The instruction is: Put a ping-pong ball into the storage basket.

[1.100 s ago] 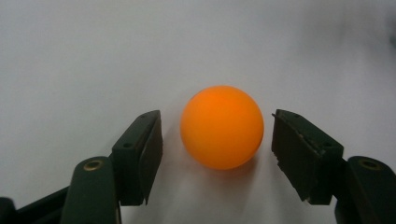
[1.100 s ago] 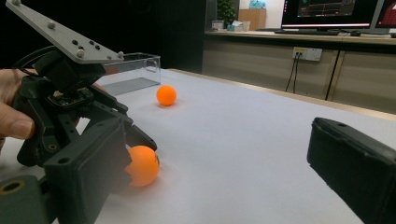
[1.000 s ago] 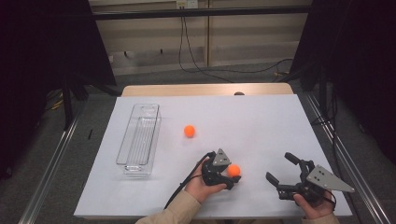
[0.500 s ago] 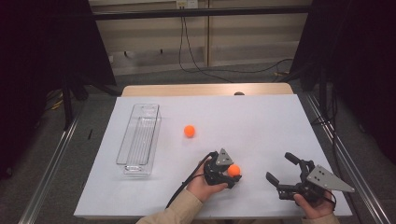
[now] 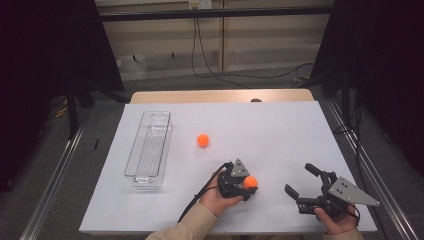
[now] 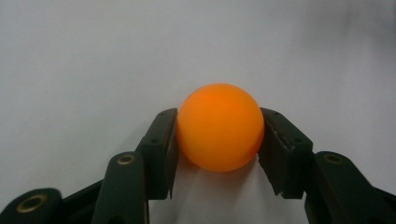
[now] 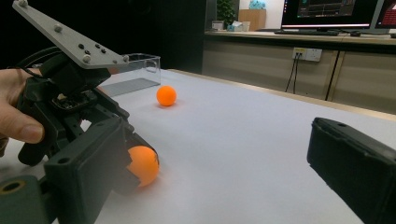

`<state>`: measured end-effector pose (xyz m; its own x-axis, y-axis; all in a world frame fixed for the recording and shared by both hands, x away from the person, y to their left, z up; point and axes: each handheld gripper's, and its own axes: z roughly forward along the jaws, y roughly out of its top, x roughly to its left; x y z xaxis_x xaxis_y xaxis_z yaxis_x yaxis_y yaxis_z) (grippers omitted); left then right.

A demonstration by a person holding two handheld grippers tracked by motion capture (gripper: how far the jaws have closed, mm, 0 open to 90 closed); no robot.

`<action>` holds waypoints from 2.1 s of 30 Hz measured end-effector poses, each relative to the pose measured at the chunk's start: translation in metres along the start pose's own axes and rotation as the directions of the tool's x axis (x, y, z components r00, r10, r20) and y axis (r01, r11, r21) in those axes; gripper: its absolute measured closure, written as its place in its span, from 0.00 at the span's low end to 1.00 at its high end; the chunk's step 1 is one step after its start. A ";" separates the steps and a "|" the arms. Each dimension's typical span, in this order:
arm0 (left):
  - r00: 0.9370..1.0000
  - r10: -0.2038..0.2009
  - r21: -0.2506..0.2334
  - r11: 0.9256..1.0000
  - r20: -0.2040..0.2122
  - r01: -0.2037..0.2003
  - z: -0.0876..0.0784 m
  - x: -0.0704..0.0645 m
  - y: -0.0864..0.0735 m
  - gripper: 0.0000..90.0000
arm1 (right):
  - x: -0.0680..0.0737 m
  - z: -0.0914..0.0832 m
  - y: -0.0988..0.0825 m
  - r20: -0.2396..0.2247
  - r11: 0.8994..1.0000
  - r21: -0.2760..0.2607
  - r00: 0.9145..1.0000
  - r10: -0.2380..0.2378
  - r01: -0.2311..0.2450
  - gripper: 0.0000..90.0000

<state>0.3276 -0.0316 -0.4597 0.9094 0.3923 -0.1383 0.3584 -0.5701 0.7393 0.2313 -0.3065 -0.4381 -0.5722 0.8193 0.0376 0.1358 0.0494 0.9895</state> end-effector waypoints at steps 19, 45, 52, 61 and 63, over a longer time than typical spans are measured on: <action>0.999 -0.027 -0.002 1.000 0.025 0.027 -0.006 0.002 0.001 0.56 | 0.000 0.000 0.000 -0.001 1.000 -0.001 1.000 -0.001 0.001 0.05; 0.998 -0.056 -0.015 0.998 0.036 0.056 -0.024 0.011 0.005 0.56 | 0.000 0.000 0.000 -0.006 1.000 -0.003 1.000 0.000 0.000 0.05; 0.997 -0.064 -0.016 0.998 0.034 0.065 -0.029 0.014 0.006 0.56 | 0.000 0.000 0.000 -0.005 1.000 -0.002 1.000 0.000 0.000 0.05; 0.997 -0.069 -0.015 0.997 0.026 0.069 -0.034 0.018 0.006 0.56 | 0.000 0.000 0.000 -0.003 1.000 -0.002 1.000 0.000 0.000 0.05; 0.998 -0.066 -0.015 0.998 0.024 0.067 -0.036 0.018 0.007 0.56 | 0.000 0.000 0.000 -0.002 1.000 -0.001 1.000 -0.001 0.001 0.05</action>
<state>0.3388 -0.0027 -0.4337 0.8885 0.4115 -0.2030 0.4150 -0.5320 0.7381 0.2311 -0.3066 -0.4378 -0.5742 0.8179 0.0369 0.1346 0.0498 0.9897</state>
